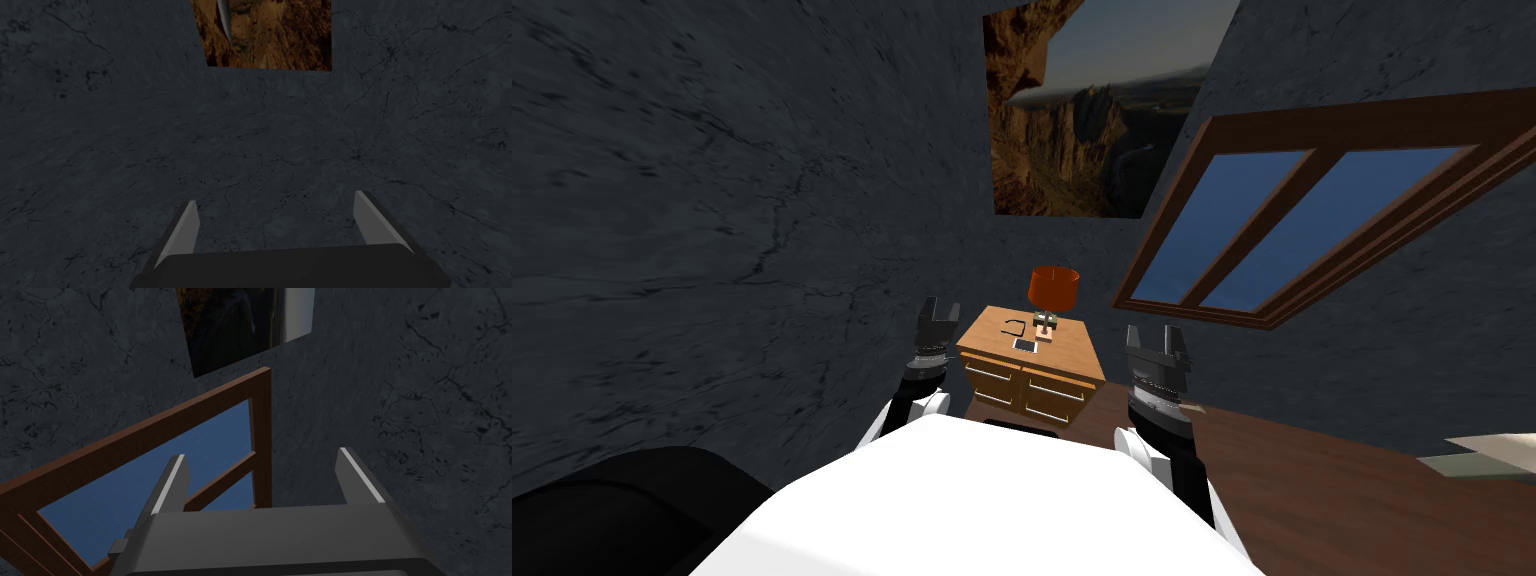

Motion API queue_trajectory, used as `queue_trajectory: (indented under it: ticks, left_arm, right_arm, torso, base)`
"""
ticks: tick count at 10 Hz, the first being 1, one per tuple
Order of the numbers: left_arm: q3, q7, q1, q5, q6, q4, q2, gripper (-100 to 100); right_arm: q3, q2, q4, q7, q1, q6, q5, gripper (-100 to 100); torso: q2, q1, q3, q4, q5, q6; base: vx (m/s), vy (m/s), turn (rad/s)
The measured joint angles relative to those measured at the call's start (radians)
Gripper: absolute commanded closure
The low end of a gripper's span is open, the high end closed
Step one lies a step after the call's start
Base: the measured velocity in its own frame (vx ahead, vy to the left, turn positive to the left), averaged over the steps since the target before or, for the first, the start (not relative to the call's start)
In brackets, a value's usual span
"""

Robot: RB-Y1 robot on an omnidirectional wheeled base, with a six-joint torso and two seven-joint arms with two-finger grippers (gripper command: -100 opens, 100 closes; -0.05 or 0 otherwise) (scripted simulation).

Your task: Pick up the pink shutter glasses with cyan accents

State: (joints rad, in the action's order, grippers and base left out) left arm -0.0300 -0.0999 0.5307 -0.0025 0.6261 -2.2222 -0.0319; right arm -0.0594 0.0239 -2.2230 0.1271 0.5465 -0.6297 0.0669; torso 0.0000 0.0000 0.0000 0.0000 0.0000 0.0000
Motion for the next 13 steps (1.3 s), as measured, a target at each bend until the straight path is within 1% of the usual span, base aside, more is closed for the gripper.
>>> queue_trajectory:
  ticks: [1,2,3,4,5,6,7,8,11,12,13]
  left_arm:
    - [-0.003,0.002,-0.013,-0.006,-0.011,0.015,-0.019,-100]
    - [0.001,0.001,-0.031,-0.009,-0.031,0.032,-0.042,-100]
    - [0.000,0.001,-0.050,-0.016,-0.053,0.052,-0.057,-100]
    - [-0.004,0.004,-0.069,-0.024,-0.073,0.077,-0.069,-100]
    - [0.001,0.002,-0.094,-0.028,-0.096,0.105,-0.087,-100]
    - [0.002,0.002,-0.107,-0.031,-0.112,0.118,-0.092,-100]
    - [0.004,0.001,-0.129,-0.035,-0.138,0.132,-0.102,-100]
    - [-0.002,0.004,-0.148,-0.045,-0.164,0.154,-0.107,-100]
    - [0.004,0.002,-0.207,-0.054,-0.230,0.205,-0.126,-100]
    - [0.008,0.001,-0.242,-0.057,-0.251,0.241,-0.134,-100]
    - [0.007,0.002,-0.278,-0.065,-0.284,0.270,-0.139,-100]
  right_arm:
    - [0.000,0.000,0.000,0.000,0.000,0.000,0.000,0]
    - [0.000,0.000,0.000,0.000,0.000,0.000,0.000,0]
    - [0.000,0.000,0.000,0.000,0.000,0.000,0.000,0]
    - [0.000,0.000,0.000,0.000,0.000,0.000,0.000,0]
    - [0.000,0.000,0.000,0.000,0.000,0.000,0.000,0]
    - [0.000,0.000,0.000,0.000,0.000,0.000,0.000,0]
    - [0.000,0.000,0.000,0.000,0.000,0.000,0.000,0]
    - [0.000,0.000,0.000,0.000,0.000,0.000,0.000,0]
    - [0.000,0.000,0.000,0.000,0.000,0.000,0.000,0]
    - [0.000,0.000,0.000,0.000,0.000,0.000,0.000,0]
    - [0.000,0.000,0.000,0.000,0.000,0.000,0.000,0]
  torso:
    - [0.000,0.001,0.000,0.000,0.000,0.000]
    - [0.000,0.002,0.000,0.000,0.001,0.000]
    - [0.000,0.003,0.000,0.000,0.001,0.000]
    - [0.000,0.003,0.000,0.000,0.001,0.000]
    - [0.000,0.003,0.000,0.000,0.001,0.000]
    - [0.000,0.002,0.000,0.000,0.001,0.000]
    - [0.000,0.002,0.000,0.000,0.001,0.000]
    - [0.000,0.003,0.000,0.000,0.001,0.000]
    - [0.000,0.002,0.000,0.000,0.001,0.000]
    - [0.000,0.002,0.000,0.000,0.001,0.000]
    - [0.000,0.003,0.000,0.000,0.001,0.000]
  base:
    - [-0.010,0.032,0.074]
    - [-0.011,0.039,0.063]
    - [-0.006,0.044,0.059]
    - [-0.017,0.043,0.070]
    - [-0.008,0.029,0.027]
    - [0.002,0.032,0.053]
    - [0.001,0.042,0.083]
    - [-0.001,0.032,0.031]
    - [-0.004,0.030,0.049]
    - [-0.013,0.048,0.102]
    - [-0.012,0.040,0.025]
